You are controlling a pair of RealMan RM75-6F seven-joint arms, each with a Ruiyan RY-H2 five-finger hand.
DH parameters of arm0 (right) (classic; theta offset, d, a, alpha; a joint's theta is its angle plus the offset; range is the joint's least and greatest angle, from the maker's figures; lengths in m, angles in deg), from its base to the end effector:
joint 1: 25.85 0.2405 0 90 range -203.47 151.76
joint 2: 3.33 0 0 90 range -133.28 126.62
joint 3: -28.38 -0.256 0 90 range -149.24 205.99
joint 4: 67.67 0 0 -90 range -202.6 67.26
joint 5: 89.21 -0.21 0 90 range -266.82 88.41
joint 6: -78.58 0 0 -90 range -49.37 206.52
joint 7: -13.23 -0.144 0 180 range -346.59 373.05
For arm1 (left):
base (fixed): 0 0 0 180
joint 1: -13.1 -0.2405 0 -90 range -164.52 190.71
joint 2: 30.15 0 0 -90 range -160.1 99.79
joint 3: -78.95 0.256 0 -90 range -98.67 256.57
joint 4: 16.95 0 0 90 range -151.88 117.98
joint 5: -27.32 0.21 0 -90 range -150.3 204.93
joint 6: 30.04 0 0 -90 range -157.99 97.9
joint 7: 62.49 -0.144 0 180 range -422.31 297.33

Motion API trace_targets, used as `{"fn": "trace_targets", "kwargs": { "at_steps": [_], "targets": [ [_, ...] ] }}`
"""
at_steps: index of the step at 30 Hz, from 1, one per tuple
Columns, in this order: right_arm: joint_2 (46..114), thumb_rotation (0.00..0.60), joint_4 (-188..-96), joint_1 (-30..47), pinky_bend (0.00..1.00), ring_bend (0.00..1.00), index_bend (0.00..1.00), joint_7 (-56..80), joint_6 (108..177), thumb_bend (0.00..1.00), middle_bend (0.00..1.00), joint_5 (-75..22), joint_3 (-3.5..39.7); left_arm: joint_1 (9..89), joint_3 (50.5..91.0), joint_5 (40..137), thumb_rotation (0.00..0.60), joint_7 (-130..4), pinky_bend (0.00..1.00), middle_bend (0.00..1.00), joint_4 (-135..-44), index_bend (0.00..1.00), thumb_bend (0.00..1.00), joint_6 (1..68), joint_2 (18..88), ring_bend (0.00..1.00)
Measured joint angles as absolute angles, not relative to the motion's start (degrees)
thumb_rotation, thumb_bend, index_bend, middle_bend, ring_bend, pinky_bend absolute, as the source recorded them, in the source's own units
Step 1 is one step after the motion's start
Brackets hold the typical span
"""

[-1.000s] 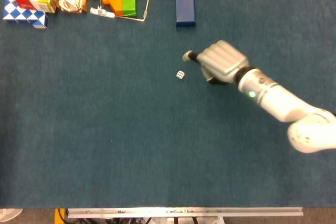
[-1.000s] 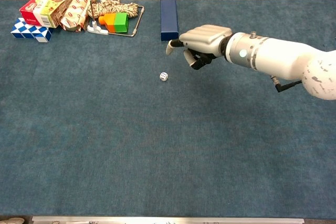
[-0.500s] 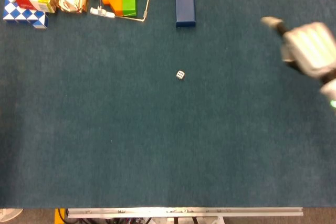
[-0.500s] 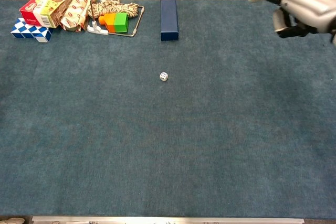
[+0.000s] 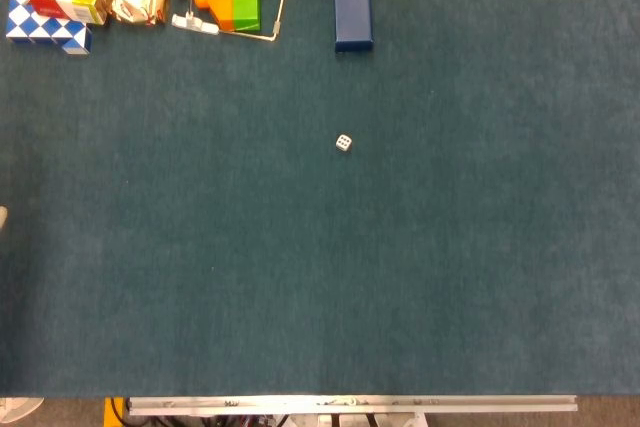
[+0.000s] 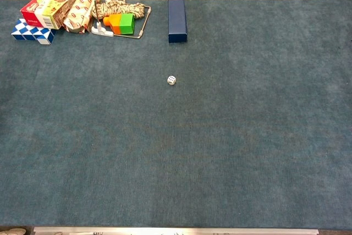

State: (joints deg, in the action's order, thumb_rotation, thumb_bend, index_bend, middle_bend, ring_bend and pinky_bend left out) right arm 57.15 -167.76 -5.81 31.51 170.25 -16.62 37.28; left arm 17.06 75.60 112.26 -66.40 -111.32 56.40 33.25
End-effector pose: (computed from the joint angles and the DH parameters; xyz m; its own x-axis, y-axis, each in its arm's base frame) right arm -0.2851 -0.2138 0.1706 0.6340 -0.0024 0.7733 -0.7733 0.0011 0.6340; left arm -0.3080 0.1774 0.1651 0.4351 -0.0208 0.9001 0.9003 0.0210 -0.4347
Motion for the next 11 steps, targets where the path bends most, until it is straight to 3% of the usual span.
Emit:
{"fn": "trace_targets", "kwargs": {
  "at_steps": [11],
  "targets": [
    [57.63,0.6,-166.62,-13.21,0.42,0.26,0.12,29.19,172.04,0.28,0.3,-14.17,35.98,16.75,75.99,112.61,0.6,-67.31,0.06,0.11,-111.82,0.11,0.17,57.0,33.43,0.12]
  ]
}}
